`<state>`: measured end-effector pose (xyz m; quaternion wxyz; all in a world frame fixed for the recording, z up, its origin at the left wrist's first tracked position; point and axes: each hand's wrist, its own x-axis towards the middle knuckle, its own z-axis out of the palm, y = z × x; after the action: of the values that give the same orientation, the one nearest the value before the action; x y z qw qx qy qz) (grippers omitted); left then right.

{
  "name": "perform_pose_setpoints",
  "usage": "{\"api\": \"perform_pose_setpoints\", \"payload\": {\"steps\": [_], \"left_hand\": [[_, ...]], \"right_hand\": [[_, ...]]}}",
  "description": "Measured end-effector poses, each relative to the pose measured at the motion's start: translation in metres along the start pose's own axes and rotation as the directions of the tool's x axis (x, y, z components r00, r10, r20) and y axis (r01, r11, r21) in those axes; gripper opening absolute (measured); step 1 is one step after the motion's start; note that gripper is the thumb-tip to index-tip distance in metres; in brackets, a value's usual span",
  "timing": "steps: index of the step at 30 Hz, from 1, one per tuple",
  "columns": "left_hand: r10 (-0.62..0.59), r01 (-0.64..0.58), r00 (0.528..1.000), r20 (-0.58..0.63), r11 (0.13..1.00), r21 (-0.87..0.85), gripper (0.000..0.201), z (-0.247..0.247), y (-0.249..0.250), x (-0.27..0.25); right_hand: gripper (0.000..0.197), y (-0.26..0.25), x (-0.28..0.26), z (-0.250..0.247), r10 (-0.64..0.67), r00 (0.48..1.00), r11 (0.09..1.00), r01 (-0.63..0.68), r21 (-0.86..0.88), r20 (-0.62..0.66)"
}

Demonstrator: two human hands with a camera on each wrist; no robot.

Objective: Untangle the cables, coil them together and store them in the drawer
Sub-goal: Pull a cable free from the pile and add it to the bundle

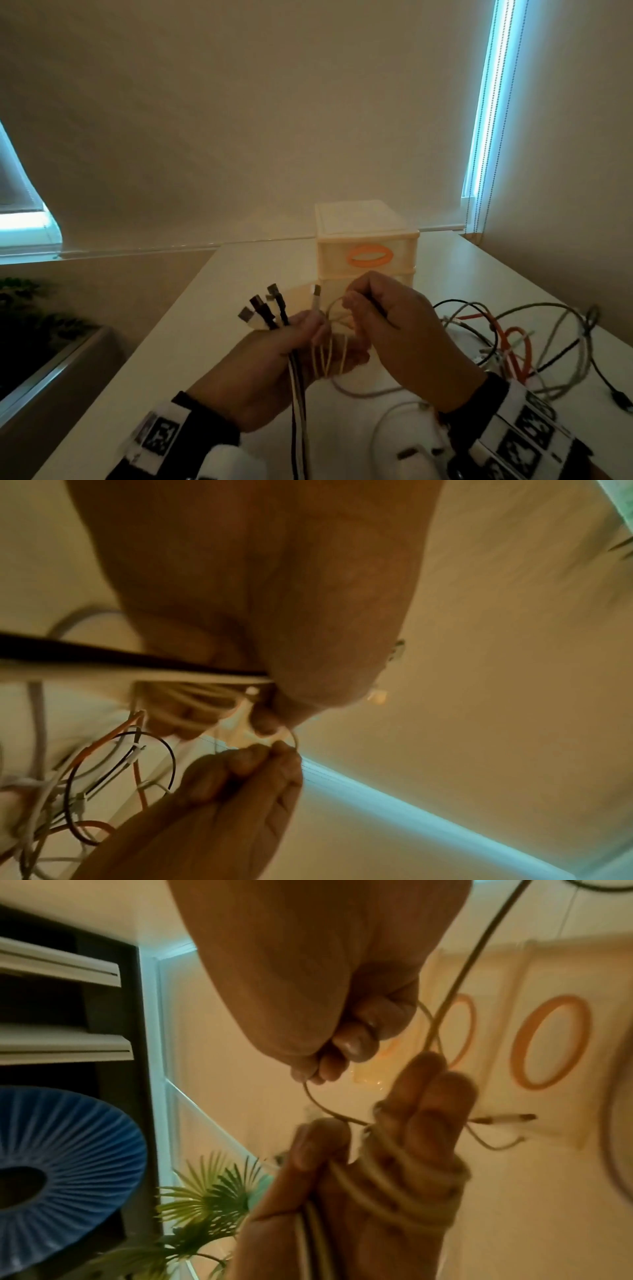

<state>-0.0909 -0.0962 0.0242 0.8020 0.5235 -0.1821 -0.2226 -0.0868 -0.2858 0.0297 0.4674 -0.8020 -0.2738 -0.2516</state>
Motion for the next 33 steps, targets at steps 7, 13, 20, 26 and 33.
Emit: {"api": "perform_pose_setpoints", "payload": {"steps": [7,13,20,26,33], "left_hand": [[0.217,-0.358,0.924,-0.314,0.780,-0.514,0.037,-0.008,0.017,0.002],[0.178,-0.291,0.947,-0.268,0.827,-0.481,0.032,-0.022,0.016,0.001],[0.228,-0.286,0.957,-0.177,0.831,-0.477,0.036,-0.041,0.032,-0.008],[0.105,-0.130,0.991,-0.081,0.897,-0.422,0.026,-0.035,0.033,-0.007],[-0.097,0.098,0.995,0.012,0.988,-0.120,0.035,-0.007,0.000,0.000]], "right_hand": [[0.015,0.004,-0.012,0.009,0.106,0.887,0.984,-0.027,-0.179,0.450],[0.020,0.014,-0.010,0.008,0.035,0.965,0.939,0.058,-0.340,0.262],[0.022,0.027,-0.008,0.003,0.148,0.934,0.974,-0.081,-0.212,0.325],[0.022,0.037,-0.007,0.006,0.258,0.951,0.955,-0.225,-0.193,0.172],[0.022,0.017,-0.001,0.010,0.281,0.957,0.958,-0.284,0.036,0.069]]}}
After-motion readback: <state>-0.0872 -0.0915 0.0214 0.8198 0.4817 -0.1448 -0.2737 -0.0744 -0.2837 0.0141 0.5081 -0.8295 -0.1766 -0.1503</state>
